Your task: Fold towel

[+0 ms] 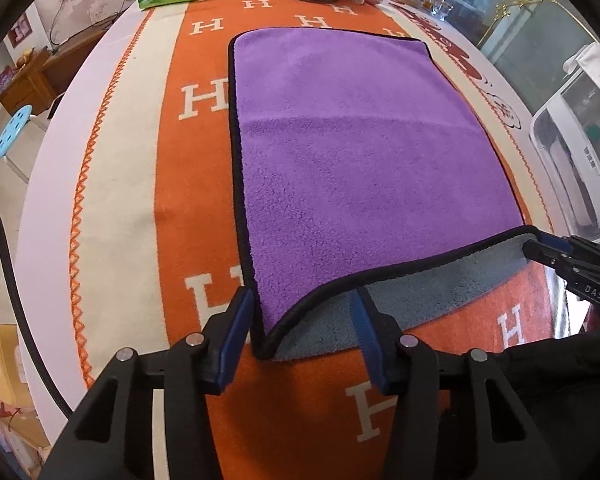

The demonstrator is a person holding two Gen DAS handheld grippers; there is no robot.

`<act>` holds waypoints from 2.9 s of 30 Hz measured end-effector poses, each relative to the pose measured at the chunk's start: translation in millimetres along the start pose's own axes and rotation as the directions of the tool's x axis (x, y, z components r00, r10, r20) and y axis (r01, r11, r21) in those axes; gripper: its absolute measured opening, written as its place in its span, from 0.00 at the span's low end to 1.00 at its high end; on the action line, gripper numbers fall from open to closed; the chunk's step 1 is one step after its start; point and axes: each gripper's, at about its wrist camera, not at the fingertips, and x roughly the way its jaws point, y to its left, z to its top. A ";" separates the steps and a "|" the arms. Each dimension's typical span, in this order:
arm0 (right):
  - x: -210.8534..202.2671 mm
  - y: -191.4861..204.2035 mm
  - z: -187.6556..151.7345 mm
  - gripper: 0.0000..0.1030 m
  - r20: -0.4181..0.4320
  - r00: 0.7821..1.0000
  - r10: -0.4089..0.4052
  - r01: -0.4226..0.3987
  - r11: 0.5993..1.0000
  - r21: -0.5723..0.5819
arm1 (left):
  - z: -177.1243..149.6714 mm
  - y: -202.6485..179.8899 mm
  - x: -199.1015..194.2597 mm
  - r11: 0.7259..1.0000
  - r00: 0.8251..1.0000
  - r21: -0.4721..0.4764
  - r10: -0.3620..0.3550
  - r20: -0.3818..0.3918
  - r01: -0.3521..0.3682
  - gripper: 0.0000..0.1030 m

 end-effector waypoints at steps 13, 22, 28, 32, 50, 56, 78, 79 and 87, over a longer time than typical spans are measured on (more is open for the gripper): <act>-0.6 -2.1 -1.2 0.20 0.003 1.000 -0.005 0.005 1.000 -0.008 | -1.1 2.3 0.5 1.000 1.000 -0.008 0.003 -0.024 -0.003 0.21; -3.2 1.1 0.3 0.06 0.011 1.000 -0.005 0.005 1.000 -0.029 | -1.9 -2.9 0.6 0.999 0.999 0.002 0.032 -0.024 -0.032 0.07; -3.3 3.5 1.1 0.05 0.018 1.000 -0.009 0.009 0.999 -0.042 | -1.3 -1.3 0.2 0.999 0.999 0.001 0.038 -0.023 -0.038 0.06; -5.8 4.7 0.2 0.05 0.027 1.000 -0.012 0.013 0.999 -0.048 | -1.3 -0.5 -0.6 0.999 0.999 0.001 0.037 -0.016 -0.037 0.06; -27.0 10.9 6.6 0.05 0.099 0.995 -0.019 0.026 0.997 -0.075 | 4.2 -6.2 -27.7 0.998 0.996 0.007 0.055 0.064 -0.056 0.06; -41.2 14.1 19.5 0.05 0.156 0.987 -0.026 0.037 0.997 -0.072 | 19.2 -7.5 -52.2 0.999 0.989 0.000 0.053 0.141 -0.054 0.06; -70.4 18.9 126.1 0.05 0.427 0.901 -0.079 0.132 0.987 -0.096 | 119.9 -3.3 -104.0 0.993 0.900 0.023 0.098 0.425 -0.119 0.05; -69.9 19.1 132.7 0.05 0.439 0.895 -0.081 0.137 0.986 -0.099 | 124.9 -2.6 -103.0 0.992 0.896 0.021 0.102 0.433 -0.124 0.05; -51.2 21.0 167.7 0.05 0.489 0.865 -0.113 0.195 0.973 -0.120 | 171.9 4.1 -82.8 0.989 0.878 0.013 0.122 0.463 -0.145 0.05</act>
